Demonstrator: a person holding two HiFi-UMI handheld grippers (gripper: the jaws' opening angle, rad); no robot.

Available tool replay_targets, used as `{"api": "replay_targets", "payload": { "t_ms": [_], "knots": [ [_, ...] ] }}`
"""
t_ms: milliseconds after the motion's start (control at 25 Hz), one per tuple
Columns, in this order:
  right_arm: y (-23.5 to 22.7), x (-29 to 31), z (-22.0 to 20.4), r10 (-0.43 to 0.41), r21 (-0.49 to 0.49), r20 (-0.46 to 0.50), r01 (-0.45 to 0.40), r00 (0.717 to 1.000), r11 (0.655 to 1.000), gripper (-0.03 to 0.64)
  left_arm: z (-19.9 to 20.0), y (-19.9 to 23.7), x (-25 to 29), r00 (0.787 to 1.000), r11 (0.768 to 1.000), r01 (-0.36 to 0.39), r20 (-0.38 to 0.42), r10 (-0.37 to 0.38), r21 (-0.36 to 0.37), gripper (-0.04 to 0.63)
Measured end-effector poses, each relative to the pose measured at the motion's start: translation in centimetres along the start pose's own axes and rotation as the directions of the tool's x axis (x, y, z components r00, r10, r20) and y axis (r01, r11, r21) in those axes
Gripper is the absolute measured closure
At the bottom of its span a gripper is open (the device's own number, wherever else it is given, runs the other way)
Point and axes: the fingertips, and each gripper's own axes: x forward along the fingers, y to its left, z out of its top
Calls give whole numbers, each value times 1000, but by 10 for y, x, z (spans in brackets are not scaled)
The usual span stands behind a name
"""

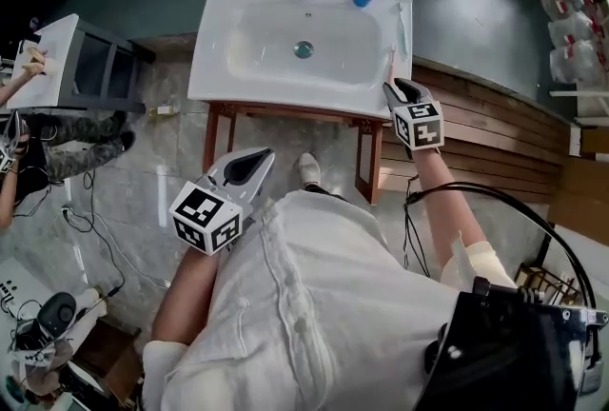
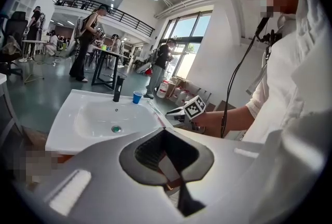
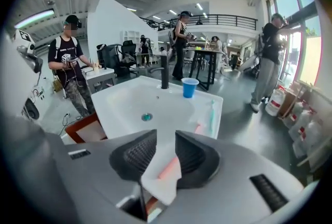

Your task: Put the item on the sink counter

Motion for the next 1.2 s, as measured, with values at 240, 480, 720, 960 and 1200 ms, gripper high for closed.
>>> {"api": "replay_targets", "payload": {
  "t_ms": [240, 480, 720, 960, 1200],
  "knots": [
    [-39, 44, -37, -44, 67, -97, 51, 994, 996, 512, 10, 14, 22, 1000, 1000, -12, -12, 12, -4, 589],
    [-43, 62, -44, -64, 131, -113, 78, 992, 988, 512, 9, 15, 28, 1000, 1000, -15, -28, 15, 1, 589],
    [-44, 68, -50, -98, 183, -137, 122, 986, 976, 527, 11, 19, 24, 999, 1000, -24, -23, 24, 2, 589],
    [-49, 68, -52, -112, 230, -125, 138, 986, 963, 572, 6, 23, 16, 1000, 1000, -26, -15, 26, -11, 591],
    [-47, 54, -50, -143, 245, -129, 171, 981, 954, 574, 1, 23, -2, 1000, 1000, -25, 7, 25, -11, 589]
  ]
}}
